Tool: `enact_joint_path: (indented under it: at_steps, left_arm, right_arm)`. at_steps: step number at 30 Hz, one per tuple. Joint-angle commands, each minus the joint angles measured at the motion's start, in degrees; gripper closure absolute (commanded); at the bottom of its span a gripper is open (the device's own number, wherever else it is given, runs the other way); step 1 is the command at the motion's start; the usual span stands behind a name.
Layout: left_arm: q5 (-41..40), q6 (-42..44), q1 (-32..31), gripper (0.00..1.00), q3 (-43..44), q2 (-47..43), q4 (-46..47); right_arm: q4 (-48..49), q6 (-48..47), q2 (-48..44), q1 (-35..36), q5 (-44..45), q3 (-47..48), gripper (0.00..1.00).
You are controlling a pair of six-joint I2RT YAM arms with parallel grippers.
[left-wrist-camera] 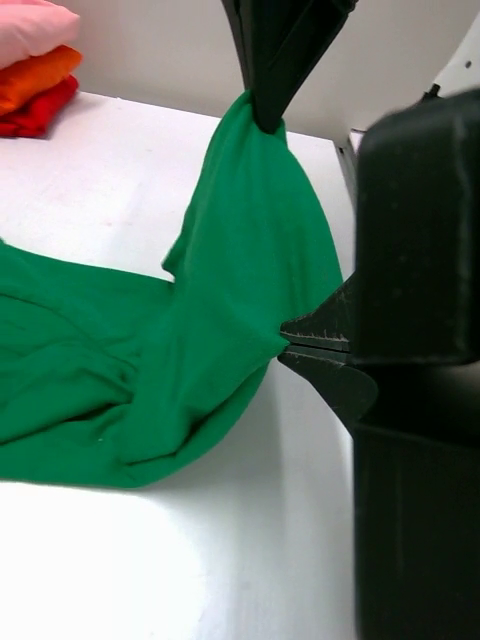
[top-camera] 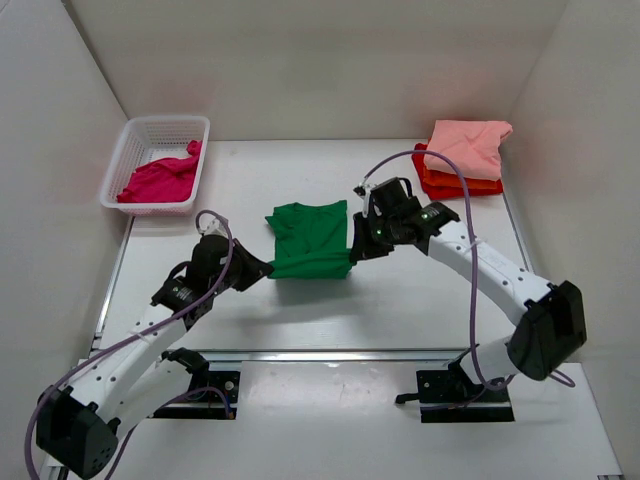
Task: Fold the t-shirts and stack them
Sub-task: Fold the long partially folded tshirt into a neat square
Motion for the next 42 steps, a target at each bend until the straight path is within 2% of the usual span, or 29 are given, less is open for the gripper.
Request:
enact_joint_path:
  at_steps: [1, 7, 12, 21, 27, 29, 31, 37, 42]
  left_arm:
    - [0.6, 2.8, 3.8, 1.0, 2.4, 1.8, 2.6]
    - [0.5, 5.5, 5.2, 1.0, 7.3, 10.6, 6.2]
    - [1.2, 5.5, 6.9, 1.0, 8.0, 15.3, 11.0]
    - [1.0, 7.9, 10.5, 0.99, 14.4, 26.2, 16.4]
    - [0.7, 8.5, 12.1, 0.94, 19.0, 34.5, 19.3]
    - [0.6, 8.6, 12.3, 0.85, 19.7, 37.8, 20.7]
    - [0.7, 8.7, 12.7, 0.83, 20.9, 40.7, 21.7]
    - [0.7, 8.9, 13.0, 0.87, 24.1, 48.0, 23.3]
    - [0.0, 8.8, 13.8, 0.9, 25.9, 50.7, 26.6]
  right_arm:
    - [-1.8, -5.3, 3.2, -3.1, -0.9, 4.0, 1.0]
    - [-2.8, -9.3, 11.2, -6.3, -1.6, 10.6, 1.0]
    - [-2.1, -10.4, 15.2, -8.2, -2.2, 13.6, 1.0]
    - [-0.3, -11.7, 21.1, -11.6, -3.0, 19.1, 1.0]
    - [1.9, -11.8, 26.5, -14.1, -5.2, 23.7, 1.0]
    - [3.1, -11.5, 29.0, -15.0, -5.9, 24.8, 1.0]
    - [4.7, -11.4, 31.0, -15.6, -6.7, 25.4, 1.0]
    - [10.6, -11.3, 37.7, -17.1, -9.9, 29.1, 1.0]
    - [11.3, -11.9, 42.7, -17.7, -11.5, 34.0, 1.0]
